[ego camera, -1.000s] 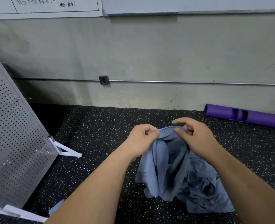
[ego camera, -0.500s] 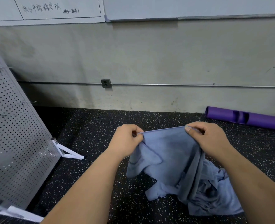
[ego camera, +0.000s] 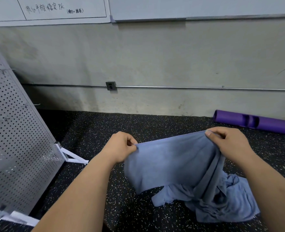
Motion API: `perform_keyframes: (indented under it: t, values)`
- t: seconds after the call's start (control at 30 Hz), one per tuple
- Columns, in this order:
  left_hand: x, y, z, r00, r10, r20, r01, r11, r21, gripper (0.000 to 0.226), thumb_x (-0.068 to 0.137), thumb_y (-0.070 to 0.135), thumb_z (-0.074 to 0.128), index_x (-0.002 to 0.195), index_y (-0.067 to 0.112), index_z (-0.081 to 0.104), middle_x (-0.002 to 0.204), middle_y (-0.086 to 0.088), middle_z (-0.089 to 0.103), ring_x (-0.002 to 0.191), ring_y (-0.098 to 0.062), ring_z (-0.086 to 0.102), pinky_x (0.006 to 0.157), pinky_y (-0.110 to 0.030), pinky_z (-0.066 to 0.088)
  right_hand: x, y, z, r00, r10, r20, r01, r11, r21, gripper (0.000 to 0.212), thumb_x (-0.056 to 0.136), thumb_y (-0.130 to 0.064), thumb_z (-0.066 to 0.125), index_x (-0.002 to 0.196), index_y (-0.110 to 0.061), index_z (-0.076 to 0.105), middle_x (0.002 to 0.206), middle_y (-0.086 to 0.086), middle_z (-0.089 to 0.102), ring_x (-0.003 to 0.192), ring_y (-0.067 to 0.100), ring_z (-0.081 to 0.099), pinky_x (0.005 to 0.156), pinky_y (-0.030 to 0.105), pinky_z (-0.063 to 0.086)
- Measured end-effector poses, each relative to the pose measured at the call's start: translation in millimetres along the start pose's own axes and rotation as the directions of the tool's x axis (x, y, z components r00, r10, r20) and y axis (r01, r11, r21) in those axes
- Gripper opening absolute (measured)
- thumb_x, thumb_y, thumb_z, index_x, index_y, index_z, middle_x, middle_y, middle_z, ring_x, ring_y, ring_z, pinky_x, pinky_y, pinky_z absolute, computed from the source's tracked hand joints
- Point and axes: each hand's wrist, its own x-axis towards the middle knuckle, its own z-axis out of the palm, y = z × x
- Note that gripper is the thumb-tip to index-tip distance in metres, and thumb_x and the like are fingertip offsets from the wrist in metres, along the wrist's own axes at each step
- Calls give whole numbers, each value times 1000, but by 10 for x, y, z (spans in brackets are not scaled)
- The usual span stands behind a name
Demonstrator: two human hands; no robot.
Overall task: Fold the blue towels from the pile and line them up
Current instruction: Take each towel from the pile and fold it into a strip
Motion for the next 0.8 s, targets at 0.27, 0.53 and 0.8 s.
perform_keyframes:
  t: [0.27,0.53,0.8]
  values:
    - [-5,-154,-31,994,-57,96,47,994,102,14,93,27,80,79,30,76,81,12,75,81,-5,70,75,-24,54,30,111,3,997,70,-37,-71,997,-18,7,95,-39,76,96,-37,82,96,-22,77,98,9,69,85,31,46]
    - [-21,-146,-80,984,-157,-88,165,982,95,11,99,24,71,89,30,72,89,10,73,84,-12,68,78,-30,56,37,125,34,994,104,-29,-105,992,-63,6,96,-40,75,95,-40,80,95,-18,76,96,12,66,81,30,41]
    - [-77,231,-49,960,23,-280,-73,983,-168,10,99,29,71,92,30,79,83,20,75,81,5,67,72,-15,48,-13,-141,229,987,-57,149,63,997,-37,10,95,-41,76,88,-47,77,86,-19,76,85,-2,67,74,22,48]
